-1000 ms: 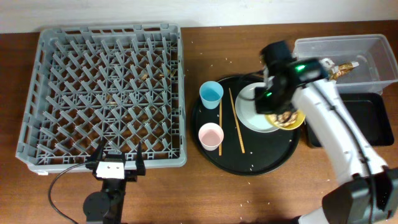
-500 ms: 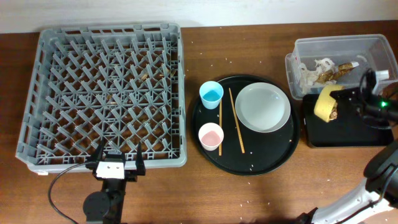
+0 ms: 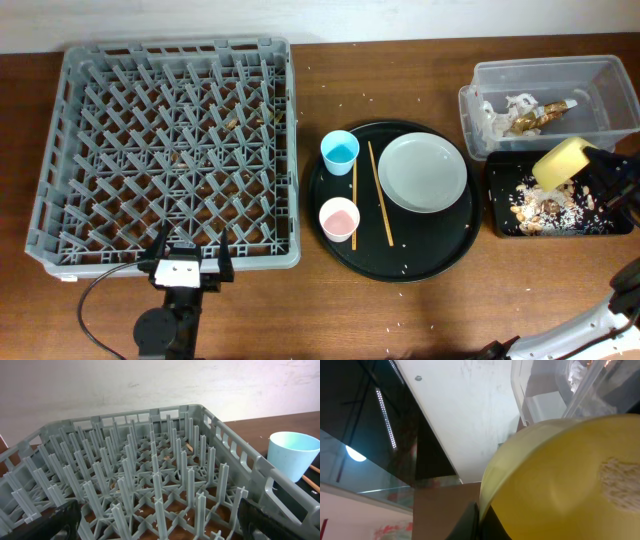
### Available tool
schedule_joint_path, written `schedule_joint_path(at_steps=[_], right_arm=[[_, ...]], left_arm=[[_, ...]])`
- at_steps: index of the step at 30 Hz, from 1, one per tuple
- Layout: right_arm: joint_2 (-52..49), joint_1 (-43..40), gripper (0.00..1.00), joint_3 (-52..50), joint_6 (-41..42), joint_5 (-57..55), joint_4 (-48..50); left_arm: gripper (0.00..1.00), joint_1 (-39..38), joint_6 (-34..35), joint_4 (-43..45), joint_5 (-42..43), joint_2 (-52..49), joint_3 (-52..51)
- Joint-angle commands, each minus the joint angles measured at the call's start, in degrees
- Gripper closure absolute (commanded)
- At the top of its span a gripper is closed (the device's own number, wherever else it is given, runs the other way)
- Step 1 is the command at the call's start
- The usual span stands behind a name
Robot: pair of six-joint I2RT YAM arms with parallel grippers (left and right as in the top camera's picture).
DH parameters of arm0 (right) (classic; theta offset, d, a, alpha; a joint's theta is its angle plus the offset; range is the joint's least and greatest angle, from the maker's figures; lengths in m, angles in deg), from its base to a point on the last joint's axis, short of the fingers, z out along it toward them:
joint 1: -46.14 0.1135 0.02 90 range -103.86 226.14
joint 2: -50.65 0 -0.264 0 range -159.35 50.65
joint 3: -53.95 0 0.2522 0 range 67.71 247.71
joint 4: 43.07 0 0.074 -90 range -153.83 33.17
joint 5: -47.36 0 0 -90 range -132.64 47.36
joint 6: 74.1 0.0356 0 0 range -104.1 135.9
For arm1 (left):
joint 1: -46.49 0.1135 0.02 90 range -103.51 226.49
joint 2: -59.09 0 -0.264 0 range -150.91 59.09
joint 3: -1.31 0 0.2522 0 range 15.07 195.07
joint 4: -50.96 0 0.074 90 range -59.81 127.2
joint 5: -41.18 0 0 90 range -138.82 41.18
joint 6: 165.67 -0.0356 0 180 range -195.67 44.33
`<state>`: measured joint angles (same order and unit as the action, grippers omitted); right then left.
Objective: Sort waste into correct bins and load items into the dishwasher rack
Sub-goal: 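Tip the yellow bowl over the black tray to dump the food scraps, then set the yellow bowl back on the round tray with the right gripper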
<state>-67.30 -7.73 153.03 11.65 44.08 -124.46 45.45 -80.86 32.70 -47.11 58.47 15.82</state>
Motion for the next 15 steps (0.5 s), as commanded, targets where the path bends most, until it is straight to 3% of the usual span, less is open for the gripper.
schedule_joint_path(at_steps=[1, 2, 6, 7, 9, 10, 13, 15], right_arm=[[-0.5, -0.2, 0.96, 0.0, 4.5, 1.5, 3.3], [-0.5, -0.2, 0.96, 0.0, 9.6, -1.4, 5.7], [-0.5, -0.2, 0.96, 0.0, 9.6, 0.1, 4.2], [0.0, -0.2, 0.96, 0.0, 6.3, 0.5, 2.5], [5.6, -0.1, 0.96, 0.0, -8.2, -4.0, -7.9], [7.5, 0.2, 0.96, 0.0, -10.1, -6.4, -10.0], [21.1, 9.5, 0.96, 0.0, -12.7, -22.9, -14.1], [25.9, 25.5, 0.96, 0.0, -9.5, -36.7, -13.7]], left_arm=[[0.01, 0.4, -0.9, -0.1, 0.5, 0.2, -0.2], [0.01, 0.4, -0.9, -0.1, 0.5, 0.2, -0.2], [0.01, 0.4, -0.9, -0.1, 0.5, 0.2, -0.2], [0.01, 0.4, -0.9, -0.1, 0.5, 0.2, -0.2], [0.01, 0.4, -0.9, -0.1, 0.4, 0.2, -0.2], [0.01, 0.4, -0.9, -0.1, 0.4, 0.2, -0.2], [0.01, 0.4, -0.9, -0.1, 0.4, 0.2, -0.2], [0.01, 0.4, -0.9, -0.1, 0.4, 0.2, -0.2]])
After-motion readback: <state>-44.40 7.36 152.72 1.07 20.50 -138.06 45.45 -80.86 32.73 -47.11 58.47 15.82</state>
